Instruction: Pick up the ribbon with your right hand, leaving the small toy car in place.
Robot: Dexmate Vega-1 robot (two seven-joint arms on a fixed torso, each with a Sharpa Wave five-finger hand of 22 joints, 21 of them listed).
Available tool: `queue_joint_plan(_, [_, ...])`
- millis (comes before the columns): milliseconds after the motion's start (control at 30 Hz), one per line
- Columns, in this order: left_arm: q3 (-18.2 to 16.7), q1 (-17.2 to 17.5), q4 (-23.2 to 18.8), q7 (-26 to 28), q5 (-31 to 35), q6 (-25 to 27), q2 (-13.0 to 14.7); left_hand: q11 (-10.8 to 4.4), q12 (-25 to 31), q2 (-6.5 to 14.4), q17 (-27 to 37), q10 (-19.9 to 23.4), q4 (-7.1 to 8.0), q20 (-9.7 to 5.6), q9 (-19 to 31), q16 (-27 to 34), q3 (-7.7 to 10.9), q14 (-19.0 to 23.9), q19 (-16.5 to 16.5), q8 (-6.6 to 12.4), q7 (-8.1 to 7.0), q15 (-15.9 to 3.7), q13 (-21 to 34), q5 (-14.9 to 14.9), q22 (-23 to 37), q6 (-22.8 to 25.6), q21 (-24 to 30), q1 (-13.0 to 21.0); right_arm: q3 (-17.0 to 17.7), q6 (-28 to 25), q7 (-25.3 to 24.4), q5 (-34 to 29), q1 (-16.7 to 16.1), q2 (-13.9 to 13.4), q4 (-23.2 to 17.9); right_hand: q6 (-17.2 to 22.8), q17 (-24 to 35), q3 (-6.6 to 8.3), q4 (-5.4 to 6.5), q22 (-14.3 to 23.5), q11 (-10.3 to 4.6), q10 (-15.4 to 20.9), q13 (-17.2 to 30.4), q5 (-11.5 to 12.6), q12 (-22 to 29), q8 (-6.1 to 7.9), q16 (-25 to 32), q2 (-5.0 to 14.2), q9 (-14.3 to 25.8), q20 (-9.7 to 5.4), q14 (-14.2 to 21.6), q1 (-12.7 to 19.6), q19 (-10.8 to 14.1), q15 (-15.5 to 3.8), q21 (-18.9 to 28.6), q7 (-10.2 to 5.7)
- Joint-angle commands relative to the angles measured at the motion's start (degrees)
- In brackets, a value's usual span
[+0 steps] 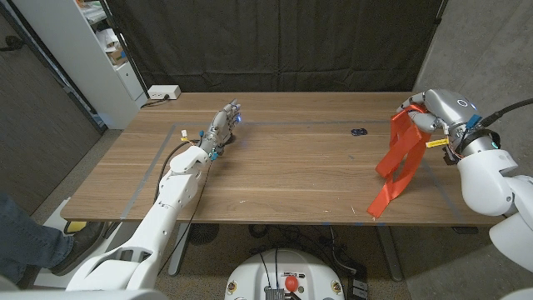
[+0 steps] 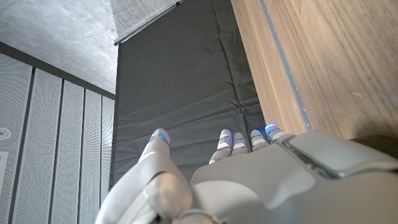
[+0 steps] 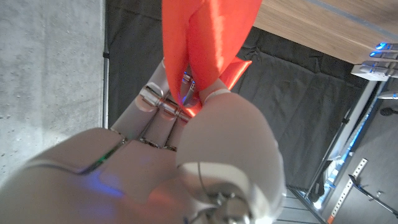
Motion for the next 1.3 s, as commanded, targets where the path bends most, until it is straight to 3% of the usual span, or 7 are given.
queue_joint_plan(33, [-0.5,1.9,-2.9,0.9,-0.5,0.7,0.9,-0.19,0.2,0.4,0.1,0.1,-0.12,0.08,0.3,0.0,0.06,-1.6,-6.6,0.11,0.00,-0.06,0.2,0.1,0.2,0.3,0.0,0.1,1.1,13.9,5.1,-1.5,4.6,5.2,3.1,0.6,0.3,0.00,0.25,0.3,-0.99,1.3,0.7,0.4,0.3,-0.18,-0.4,-0.15,0.3,-0.04,0.1,-0.3,-0.5,-2.37,0.6,-0.06])
queue_joint_plan(667, [-0.7,2.5,-3.8,1.2,-0.9,0.8,1.5,-0.25,0.2,0.5,0.1,0.0,-0.25,0.09,0.3,0.0,0.01,-1.7,-6.6,-0.12,-0.06,-0.07,0.2,0.0,0.2,-0.3,-0.1,0.1,1.9,19.2,10.9,-3.9,8.7,9.1,2.9,0.5,0.9,-0.15,0.16,0.3,-1.01,0.9,1.1,0.5,0.0,-0.39,-1.3,-0.25,0.4,-0.04,-0.2,-0.2,-1.4,-2.43,1.6,-0.28])
queue_joint_plan(1300, [-0.3,1.8,-3.5,0.9,-0.9,0.6,1.5,-0.25,0.1,0.5,0.1,0.0,-0.40,0.10,0.3,0.0,-0.03,-1.7,-6.6,-0.11,-0.10,-0.07,0.2,0.0,0.2,-0.4,-0.1,0.0,2.3,22.3,15.0,-3.6,12.3,10.6,2.4,0.4,1.4,-0.21,0.12,0.3,-1.10,0.8,1.6,0.5,0.0,-0.59,-2.0,-0.17,0.5,-0.03,-0.3,0.0,-2.2,-2.45,2.4,-0.65])
